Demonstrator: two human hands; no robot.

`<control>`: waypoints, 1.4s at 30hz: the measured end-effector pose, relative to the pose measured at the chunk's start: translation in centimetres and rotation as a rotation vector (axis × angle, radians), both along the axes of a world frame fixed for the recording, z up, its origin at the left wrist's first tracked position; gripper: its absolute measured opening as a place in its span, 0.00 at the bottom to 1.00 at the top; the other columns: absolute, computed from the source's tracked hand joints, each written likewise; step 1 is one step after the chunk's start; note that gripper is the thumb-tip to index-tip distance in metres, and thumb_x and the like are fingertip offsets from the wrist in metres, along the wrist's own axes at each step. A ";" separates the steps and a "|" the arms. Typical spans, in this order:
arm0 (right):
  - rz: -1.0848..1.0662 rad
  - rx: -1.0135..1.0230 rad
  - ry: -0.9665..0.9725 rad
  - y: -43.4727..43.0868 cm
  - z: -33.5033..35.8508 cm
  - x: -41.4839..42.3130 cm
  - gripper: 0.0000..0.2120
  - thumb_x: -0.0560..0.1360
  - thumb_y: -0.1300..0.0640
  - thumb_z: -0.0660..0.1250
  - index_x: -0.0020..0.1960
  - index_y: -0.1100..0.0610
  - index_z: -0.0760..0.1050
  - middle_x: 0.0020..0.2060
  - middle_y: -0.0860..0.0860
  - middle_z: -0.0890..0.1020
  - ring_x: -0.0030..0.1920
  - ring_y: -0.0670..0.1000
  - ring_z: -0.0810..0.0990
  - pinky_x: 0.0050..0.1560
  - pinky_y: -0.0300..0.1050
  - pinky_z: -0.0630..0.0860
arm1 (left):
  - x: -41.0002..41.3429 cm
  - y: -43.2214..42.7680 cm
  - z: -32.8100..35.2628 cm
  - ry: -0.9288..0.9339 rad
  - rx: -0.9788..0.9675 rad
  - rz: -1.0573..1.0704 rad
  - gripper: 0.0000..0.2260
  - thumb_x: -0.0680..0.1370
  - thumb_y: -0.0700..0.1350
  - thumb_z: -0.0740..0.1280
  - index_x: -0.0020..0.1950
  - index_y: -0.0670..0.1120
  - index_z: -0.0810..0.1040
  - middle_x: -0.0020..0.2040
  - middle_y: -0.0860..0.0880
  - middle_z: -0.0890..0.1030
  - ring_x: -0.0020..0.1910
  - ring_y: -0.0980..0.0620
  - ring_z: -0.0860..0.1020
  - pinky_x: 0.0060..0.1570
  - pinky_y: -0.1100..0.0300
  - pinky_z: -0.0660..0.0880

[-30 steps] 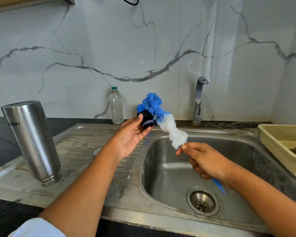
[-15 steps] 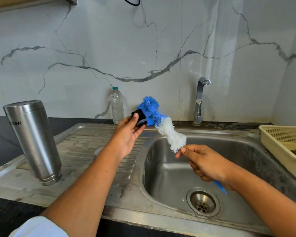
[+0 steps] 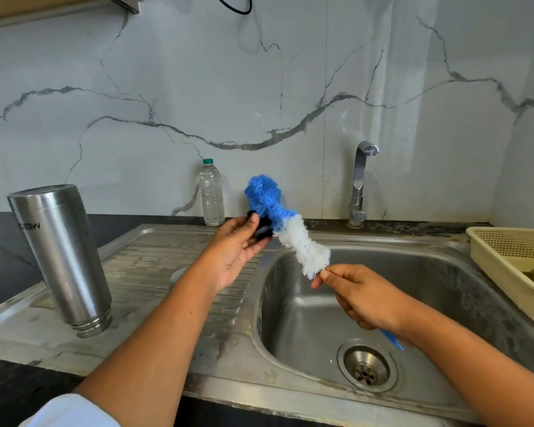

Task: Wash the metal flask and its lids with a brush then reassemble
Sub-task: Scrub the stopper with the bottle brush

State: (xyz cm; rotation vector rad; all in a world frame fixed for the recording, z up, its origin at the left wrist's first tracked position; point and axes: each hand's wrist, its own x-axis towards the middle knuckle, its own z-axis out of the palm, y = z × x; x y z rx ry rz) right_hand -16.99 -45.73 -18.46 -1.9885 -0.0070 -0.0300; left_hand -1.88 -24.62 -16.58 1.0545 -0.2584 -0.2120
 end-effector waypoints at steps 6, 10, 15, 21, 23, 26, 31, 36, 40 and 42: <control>0.002 -0.050 0.014 -0.2 0.1 -0.1 0.15 0.85 0.47 0.58 0.51 0.50 0.82 0.27 0.50 0.61 0.25 0.48 0.57 0.25 0.42 0.54 | 0.5 0.3 0.4 0.005 -0.120 0.132 0.14 0.81 0.43 0.70 0.63 0.38 0.75 0.60 0.39 0.84 0.60 0.45 0.84 0.56 0.55 0.83; -0.027 -0.009 0.006 -0.4 0.0 0.1 0.15 0.85 0.48 0.58 0.51 0.50 0.82 0.27 0.49 0.61 0.26 0.48 0.56 0.25 0.42 0.54 | 0.0 -0.5 -0.1 -0.021 0.038 0.015 0.15 0.79 0.40 0.70 0.63 0.36 0.74 0.62 0.36 0.83 0.56 0.44 0.85 0.54 0.55 0.84; 0.018 -0.018 0.029 -0.3 -0.1 -0.1 0.15 0.85 0.47 0.58 0.51 0.51 0.82 0.27 0.50 0.61 0.26 0.48 0.56 0.25 0.42 0.54 | 0.7 0.1 0.5 -0.018 -0.127 0.175 0.16 0.81 0.42 0.70 0.65 0.38 0.73 0.61 0.39 0.83 0.54 0.49 0.86 0.55 0.56 0.83; -0.016 -0.009 0.018 -0.6 0.0 0.1 0.14 0.86 0.49 0.58 0.52 0.50 0.82 0.28 0.50 0.61 0.26 0.47 0.56 0.25 0.42 0.54 | 0.1 -0.4 0.0 -0.034 0.026 0.039 0.16 0.78 0.40 0.72 0.63 0.39 0.73 0.62 0.36 0.82 0.54 0.45 0.86 0.55 0.54 0.83; -0.013 -0.016 0.020 -0.8 0.1 0.0 0.14 0.85 0.48 0.58 0.51 0.50 0.82 0.28 0.50 0.61 0.26 0.48 0.56 0.25 0.42 0.54 | 0.1 -0.4 0.1 -0.013 -0.017 0.040 0.15 0.78 0.40 0.72 0.62 0.39 0.73 0.60 0.35 0.83 0.54 0.45 0.86 0.54 0.55 0.84; -0.025 -0.031 0.011 -0.8 0.2 -0.1 0.15 0.85 0.47 0.58 0.52 0.50 0.82 0.27 0.50 0.61 0.26 0.48 0.56 0.26 0.43 0.54 | 0.1 -0.1 0.1 0.021 -0.051 -0.003 0.15 0.80 0.40 0.70 0.64 0.36 0.74 0.60 0.35 0.83 0.56 0.43 0.85 0.55 0.54 0.83; -0.033 0.023 0.002 -1.2 0.2 0.0 0.15 0.85 0.48 0.58 0.52 0.51 0.81 0.28 0.49 0.60 0.27 0.48 0.55 0.25 0.41 0.54 | 0.2 -0.1 0.6 0.055 -0.110 -0.061 0.13 0.83 0.38 0.65 0.67 0.34 0.75 0.62 0.34 0.82 0.61 0.40 0.83 0.58 0.50 0.82; -0.015 0.044 0.008 -0.9 0.4 -0.2 0.15 0.86 0.48 0.57 0.53 0.52 0.81 0.28 0.49 0.60 0.28 0.48 0.55 0.26 0.42 0.53 | -0.2 -0.1 0.7 0.056 -0.133 -0.065 0.11 0.82 0.40 0.67 0.61 0.35 0.79 0.58 0.37 0.85 0.56 0.45 0.86 0.56 0.51 0.83; 0.007 0.052 0.027 -0.6 0.5 -0.3 0.15 0.86 0.48 0.58 0.54 0.52 0.81 0.28 0.49 0.61 0.28 0.48 0.55 0.26 0.43 0.53 | -0.2 -0.2 0.8 0.053 -0.186 -0.030 0.12 0.82 0.41 0.67 0.62 0.36 0.78 0.59 0.38 0.85 0.58 0.45 0.85 0.59 0.51 0.81; 0.026 0.030 0.042 -0.4 0.5 -0.3 0.15 0.85 0.48 0.58 0.54 0.53 0.81 0.28 0.49 0.61 0.27 0.48 0.55 0.26 0.42 0.52 | 0.1 0.1 0.8 0.056 -0.226 0.008 0.12 0.82 0.41 0.68 0.62 0.36 0.78 0.59 0.37 0.85 0.60 0.44 0.84 0.61 0.50 0.80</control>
